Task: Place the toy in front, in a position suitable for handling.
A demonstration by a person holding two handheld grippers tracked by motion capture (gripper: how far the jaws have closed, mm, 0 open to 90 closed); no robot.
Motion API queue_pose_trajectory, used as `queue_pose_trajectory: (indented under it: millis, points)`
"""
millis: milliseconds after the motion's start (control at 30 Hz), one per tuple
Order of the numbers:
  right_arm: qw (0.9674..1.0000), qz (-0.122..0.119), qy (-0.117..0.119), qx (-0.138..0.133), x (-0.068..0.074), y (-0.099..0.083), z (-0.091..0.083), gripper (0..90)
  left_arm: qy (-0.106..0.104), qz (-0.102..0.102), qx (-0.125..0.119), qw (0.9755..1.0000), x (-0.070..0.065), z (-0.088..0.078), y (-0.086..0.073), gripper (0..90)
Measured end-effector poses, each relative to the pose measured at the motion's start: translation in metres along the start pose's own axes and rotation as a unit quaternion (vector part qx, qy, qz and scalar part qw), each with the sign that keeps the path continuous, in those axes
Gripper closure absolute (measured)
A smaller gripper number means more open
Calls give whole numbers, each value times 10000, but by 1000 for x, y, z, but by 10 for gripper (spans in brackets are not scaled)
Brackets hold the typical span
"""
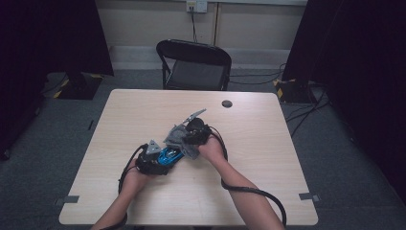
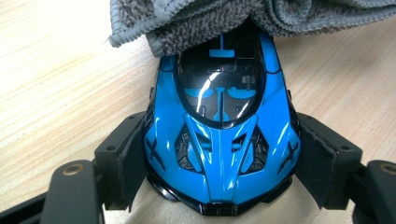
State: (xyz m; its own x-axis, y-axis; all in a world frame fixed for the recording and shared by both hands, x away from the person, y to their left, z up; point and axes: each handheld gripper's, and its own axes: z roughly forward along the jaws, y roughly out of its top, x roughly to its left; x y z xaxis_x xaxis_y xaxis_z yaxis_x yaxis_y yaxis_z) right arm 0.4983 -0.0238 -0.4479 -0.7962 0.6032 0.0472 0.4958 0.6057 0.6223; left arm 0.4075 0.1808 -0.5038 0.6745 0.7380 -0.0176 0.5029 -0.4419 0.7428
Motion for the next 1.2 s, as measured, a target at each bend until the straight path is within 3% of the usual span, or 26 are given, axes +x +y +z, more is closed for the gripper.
queue_pose_trajectory:
  millis: [433, 933, 1200]
  points:
    - [9996, 225, -187, -35, -19, -4, -4, 797, 1, 3, 0, 10000, 0, 0, 0, 252]
    - [9991, 378, -187, -26, -24, -3, -2, 798, 3, 2, -1, 10000, 0, 0, 0, 252]
    - [9987, 414, -301, 14, -30, -4, -4, 798, -4, -23, -4, 10000, 0, 0, 0, 252]
